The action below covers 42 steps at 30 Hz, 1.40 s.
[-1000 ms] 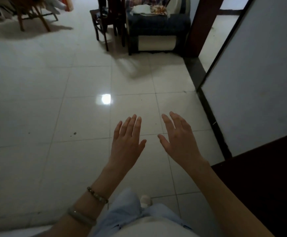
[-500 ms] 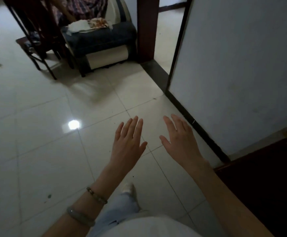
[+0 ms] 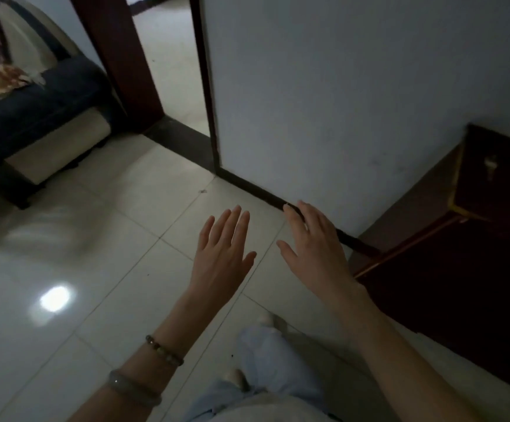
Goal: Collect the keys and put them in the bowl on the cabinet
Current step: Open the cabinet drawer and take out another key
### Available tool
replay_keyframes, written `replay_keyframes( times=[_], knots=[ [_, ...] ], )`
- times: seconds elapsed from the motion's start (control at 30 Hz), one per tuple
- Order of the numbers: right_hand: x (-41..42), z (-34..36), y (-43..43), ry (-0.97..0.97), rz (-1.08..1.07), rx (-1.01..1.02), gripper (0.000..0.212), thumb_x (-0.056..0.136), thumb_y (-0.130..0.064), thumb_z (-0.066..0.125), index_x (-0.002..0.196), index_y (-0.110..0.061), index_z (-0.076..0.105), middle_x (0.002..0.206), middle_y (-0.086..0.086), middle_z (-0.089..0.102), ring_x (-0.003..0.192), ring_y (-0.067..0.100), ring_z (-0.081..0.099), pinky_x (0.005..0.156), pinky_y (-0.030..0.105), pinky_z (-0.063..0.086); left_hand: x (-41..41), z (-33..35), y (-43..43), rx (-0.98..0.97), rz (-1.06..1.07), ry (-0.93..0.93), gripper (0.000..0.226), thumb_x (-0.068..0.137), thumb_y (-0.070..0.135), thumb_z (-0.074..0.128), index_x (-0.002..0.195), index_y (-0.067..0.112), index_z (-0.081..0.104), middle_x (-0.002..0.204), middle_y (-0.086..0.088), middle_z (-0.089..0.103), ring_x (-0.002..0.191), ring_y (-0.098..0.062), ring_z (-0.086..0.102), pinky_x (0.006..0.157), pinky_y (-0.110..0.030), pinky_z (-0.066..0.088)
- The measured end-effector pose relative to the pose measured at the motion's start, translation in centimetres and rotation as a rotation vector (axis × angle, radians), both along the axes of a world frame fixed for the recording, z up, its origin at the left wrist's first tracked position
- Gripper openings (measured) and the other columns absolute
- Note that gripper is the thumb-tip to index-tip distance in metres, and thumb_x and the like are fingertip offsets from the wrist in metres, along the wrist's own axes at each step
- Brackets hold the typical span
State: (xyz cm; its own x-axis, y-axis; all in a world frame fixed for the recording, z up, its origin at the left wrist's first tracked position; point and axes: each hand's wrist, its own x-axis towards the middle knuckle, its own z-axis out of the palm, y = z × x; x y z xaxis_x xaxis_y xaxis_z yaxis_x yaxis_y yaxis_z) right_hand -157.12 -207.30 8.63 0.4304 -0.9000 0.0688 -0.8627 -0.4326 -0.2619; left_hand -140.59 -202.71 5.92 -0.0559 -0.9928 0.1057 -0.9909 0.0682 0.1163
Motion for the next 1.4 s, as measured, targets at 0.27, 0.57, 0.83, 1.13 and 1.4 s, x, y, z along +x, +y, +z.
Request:
replay_keyframes(
  times=[0.27, 0.57, 0.83, 1.13, 1.4],
  knots=[
    [-2.4, -0.3, -9.0, 0.004, -0.204, -0.051, 0.06, 0.088, -0.031, 0.056, 0.138, -0.01, 0.03, 0.145, 0.018, 0.034, 0.134, 0.031, 0.03, 0.11, 0.042, 0.027, -2.0, -0.1, -12.8, -0.039, -0.203, 0.01, 0.076, 0.084, 0.04, 0.062, 0.142, 0.004, 0.026, 0.148, -0.019, 0.031, 0.137, -0.031, 0.026, 0.113, -0.046, 0.013],
    [-8.2, -0.2, -16.9, 0.01, -0.43, -0.067, 0.061, 0.089, -0.03, 0.055, 0.14, -0.012, 0.027, 0.147, 0.017, 0.031, 0.135, 0.031, 0.026, 0.11, 0.042, 0.025, -8.0, 1.1, -24.9, -0.061, -0.433, 0.066, 0.073, 0.089, 0.038, 0.057, 0.143, 0.005, 0.021, 0.151, -0.016, 0.025, 0.139, -0.028, 0.021, 0.115, -0.045, 0.012],
    [-13.6, -0.4, -20.7, 0.015, -0.702, -0.107, 0.058, 0.086, -0.026, 0.06, 0.135, -0.009, 0.034, 0.142, 0.019, 0.038, 0.13, 0.034, 0.034, 0.106, 0.045, 0.031, -14.2, 1.2, -33.2, -0.054, -0.692, 0.088, 0.073, 0.084, 0.034, 0.065, 0.14, 0.003, 0.03, 0.147, -0.019, 0.034, 0.135, -0.032, 0.03, 0.112, -0.05, 0.023],
    [-18.5, -1.2, -27.9, 0.04, -1.074, -0.16, 0.059, 0.079, -0.024, 0.068, 0.129, -0.006, 0.044, 0.131, 0.024, 0.05, 0.121, 0.039, 0.046, 0.098, 0.047, 0.04, -21.1, 1.2, -44.9, -0.073, -1.046, 0.077, 0.071, 0.081, 0.033, 0.069, 0.137, 0.001, 0.038, 0.142, -0.02, 0.041, 0.131, -0.034, 0.038, 0.109, -0.05, 0.023],
    [-21.2, -1.5, -32.5, 0.011, -1.362, -0.164, 0.055, 0.08, -0.022, 0.067, 0.127, -0.005, 0.045, 0.13, 0.026, 0.049, 0.119, 0.041, 0.046, 0.095, 0.05, 0.041, -25.9, 1.5, -53.1, -0.073, -1.345, 0.125, 0.074, 0.067, 0.026, 0.08, 0.128, -0.004, 0.049, 0.13, -0.025, 0.052, 0.12, -0.04, 0.05, 0.099, -0.057, 0.039]
  ],
)
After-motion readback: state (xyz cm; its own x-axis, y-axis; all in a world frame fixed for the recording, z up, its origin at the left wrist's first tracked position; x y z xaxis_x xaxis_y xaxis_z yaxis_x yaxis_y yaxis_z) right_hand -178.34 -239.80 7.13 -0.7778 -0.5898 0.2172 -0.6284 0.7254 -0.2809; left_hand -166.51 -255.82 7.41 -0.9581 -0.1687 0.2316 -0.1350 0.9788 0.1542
